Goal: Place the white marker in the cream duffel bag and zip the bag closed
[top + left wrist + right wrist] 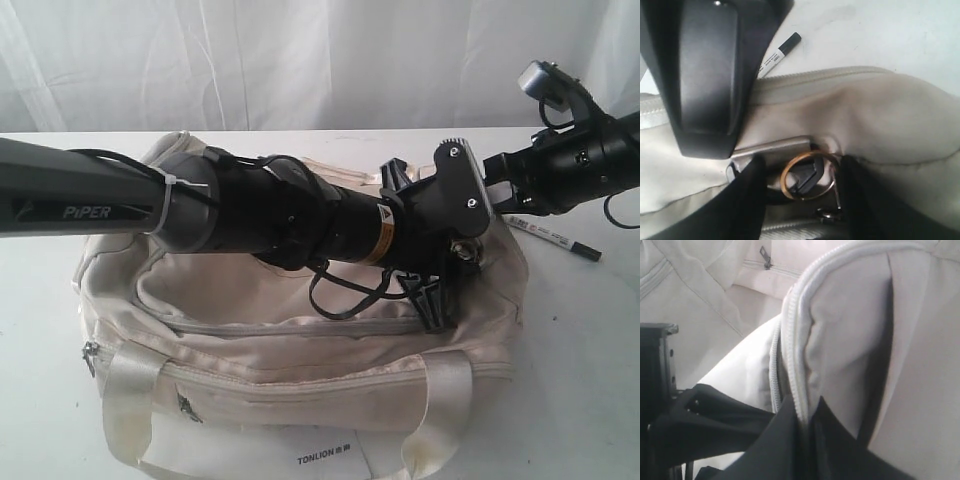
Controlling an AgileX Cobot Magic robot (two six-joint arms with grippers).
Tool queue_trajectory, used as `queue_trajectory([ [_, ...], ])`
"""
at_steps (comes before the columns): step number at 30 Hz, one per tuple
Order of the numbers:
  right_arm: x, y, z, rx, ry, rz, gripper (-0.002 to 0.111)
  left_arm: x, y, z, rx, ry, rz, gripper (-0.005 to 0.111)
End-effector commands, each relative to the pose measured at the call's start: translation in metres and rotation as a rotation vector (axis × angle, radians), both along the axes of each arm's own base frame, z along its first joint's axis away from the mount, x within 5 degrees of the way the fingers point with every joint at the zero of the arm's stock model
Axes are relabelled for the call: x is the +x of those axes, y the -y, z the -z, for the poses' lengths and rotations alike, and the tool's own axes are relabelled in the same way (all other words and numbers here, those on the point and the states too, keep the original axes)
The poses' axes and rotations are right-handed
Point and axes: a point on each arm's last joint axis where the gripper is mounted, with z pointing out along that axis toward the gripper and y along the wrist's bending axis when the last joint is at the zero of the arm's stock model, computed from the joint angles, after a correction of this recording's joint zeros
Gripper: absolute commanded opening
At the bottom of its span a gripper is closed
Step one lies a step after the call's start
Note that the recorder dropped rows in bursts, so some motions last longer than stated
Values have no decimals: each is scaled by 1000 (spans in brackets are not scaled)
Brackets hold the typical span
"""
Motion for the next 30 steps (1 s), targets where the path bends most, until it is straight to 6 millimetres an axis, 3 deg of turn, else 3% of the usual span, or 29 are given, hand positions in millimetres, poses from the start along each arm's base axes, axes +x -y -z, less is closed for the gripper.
queue_trajectory([
  [1,-4,-5,-7,72,-11,-42,0,2,1,7,20,3,-13,44],
  [8,-4,-6,-8,82,-6,-45,0,3,2,14,32,-7,-11,39],
  [15,-4,-6,-8,86,-6,-43,0,1,1,1,10,9,-9,4],
  [17,-4,-7,-9,93,-3,-40,0,-1,1,-3,-1,8,0,0],
  [24,-4,-7,-9,95,-3,-39,0,-8,1,-16,-55,-26,24,0],
  [30,-1,-4,-8,79,11,-11,0,-24,-15,-19,-36,-47,25,0],
])
